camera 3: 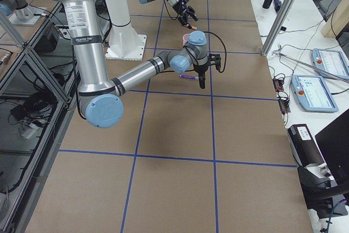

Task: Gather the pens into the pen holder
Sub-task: 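Open the left gripper to drop the green marker into the cup, then lower the right gripper and grasp the purple marker while the left arm withdraws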

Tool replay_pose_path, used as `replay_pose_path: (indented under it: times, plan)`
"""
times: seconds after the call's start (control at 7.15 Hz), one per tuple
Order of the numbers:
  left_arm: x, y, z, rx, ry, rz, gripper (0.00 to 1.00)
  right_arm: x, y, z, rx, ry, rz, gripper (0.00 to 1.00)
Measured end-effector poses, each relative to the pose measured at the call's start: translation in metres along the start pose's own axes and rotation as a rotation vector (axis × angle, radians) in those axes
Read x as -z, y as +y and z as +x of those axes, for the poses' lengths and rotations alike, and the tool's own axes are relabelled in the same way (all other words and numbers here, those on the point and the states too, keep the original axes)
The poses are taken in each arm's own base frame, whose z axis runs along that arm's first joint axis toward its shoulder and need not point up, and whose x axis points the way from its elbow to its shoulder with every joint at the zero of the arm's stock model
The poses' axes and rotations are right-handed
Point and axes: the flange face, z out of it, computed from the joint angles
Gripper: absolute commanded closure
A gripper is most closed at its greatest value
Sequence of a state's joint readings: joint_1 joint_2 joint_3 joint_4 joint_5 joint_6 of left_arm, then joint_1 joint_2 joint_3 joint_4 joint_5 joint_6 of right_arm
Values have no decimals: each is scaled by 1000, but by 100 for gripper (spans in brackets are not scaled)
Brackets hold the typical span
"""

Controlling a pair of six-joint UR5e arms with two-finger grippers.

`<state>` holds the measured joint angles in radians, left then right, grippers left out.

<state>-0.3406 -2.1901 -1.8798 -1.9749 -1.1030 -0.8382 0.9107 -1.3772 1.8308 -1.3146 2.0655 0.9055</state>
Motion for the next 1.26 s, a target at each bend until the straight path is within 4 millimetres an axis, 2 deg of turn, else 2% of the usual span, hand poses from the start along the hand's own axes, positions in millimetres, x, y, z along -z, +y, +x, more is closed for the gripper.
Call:
replay_pose_path:
  times: [0.14,0.42,0.56,0.7,0.84,0.98,1.12,1.26]
  plan:
    - [11,-7,-21,7,-11,14,9,-15,6,-14,-1,-26,-61,1]
    - [10,-21,-73,8,-54,-12,12,-46,19,-59,-43,-54,-146,1]
    - [5,-35,-102,12,-69,-59,12,-65,15,-83,-85,-50,-176,1]
    - [1,-45,-123,15,-78,-101,12,-85,8,-100,-113,-41,-208,2]
    - [-2,-50,-133,18,-85,-119,12,-100,0,-113,-130,-36,-238,3]
    - [-3,-53,-140,20,-92,-126,12,-110,-5,-122,-139,-33,-260,12]
    - [-6,-53,-143,20,-97,-131,12,-118,-6,-124,-148,-26,-275,27]
    - [-7,-52,-143,20,-98,-134,12,-123,-5,-124,-167,-19,-289,34]
